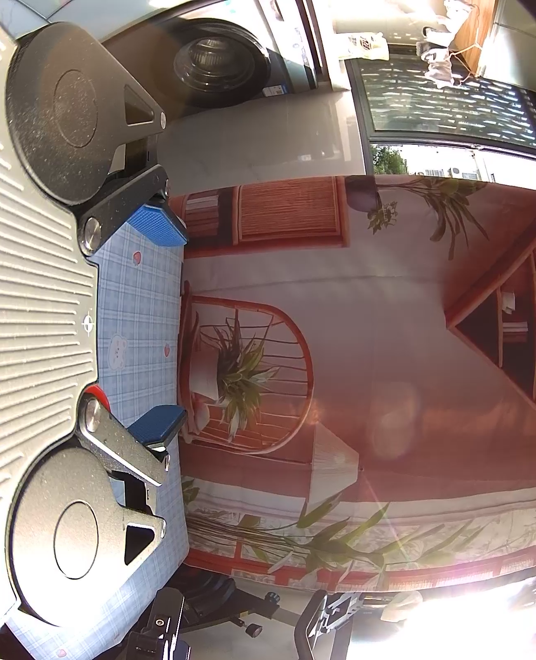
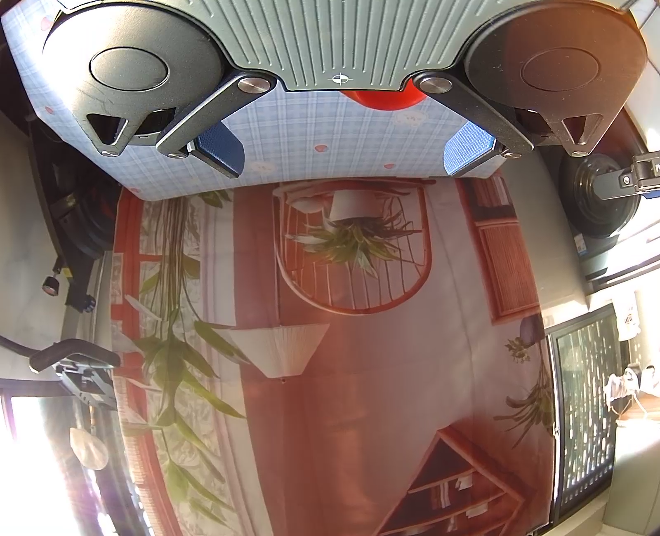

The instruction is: Organize plates and bowls

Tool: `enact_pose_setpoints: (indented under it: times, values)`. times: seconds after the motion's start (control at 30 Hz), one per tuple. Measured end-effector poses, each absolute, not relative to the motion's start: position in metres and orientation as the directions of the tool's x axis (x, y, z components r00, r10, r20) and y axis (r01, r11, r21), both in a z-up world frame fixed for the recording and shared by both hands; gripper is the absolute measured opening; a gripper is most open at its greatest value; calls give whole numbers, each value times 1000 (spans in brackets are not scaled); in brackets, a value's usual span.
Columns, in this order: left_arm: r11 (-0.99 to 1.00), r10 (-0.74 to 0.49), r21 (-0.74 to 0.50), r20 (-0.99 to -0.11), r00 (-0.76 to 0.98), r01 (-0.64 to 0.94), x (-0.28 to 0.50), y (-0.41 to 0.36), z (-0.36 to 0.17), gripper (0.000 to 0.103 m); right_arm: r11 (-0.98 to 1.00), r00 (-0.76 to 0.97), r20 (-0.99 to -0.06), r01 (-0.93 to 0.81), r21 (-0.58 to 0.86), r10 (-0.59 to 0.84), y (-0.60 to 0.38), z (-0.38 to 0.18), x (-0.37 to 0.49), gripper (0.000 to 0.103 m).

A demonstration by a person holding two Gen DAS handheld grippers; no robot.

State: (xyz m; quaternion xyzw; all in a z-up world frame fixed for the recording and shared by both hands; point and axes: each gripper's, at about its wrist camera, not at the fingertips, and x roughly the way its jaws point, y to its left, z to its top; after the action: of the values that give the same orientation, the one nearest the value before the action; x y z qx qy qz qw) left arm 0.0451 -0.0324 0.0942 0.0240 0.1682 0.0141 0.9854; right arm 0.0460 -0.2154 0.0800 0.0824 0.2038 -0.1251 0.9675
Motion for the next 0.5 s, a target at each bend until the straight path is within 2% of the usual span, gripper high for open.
enact_pose_setpoints:
  times: [0.5]
  values:
    - [998,36,56,-330,943,-18,45,-34,94,86,955,884,-418,277,110,-208,-218,79,45,103]
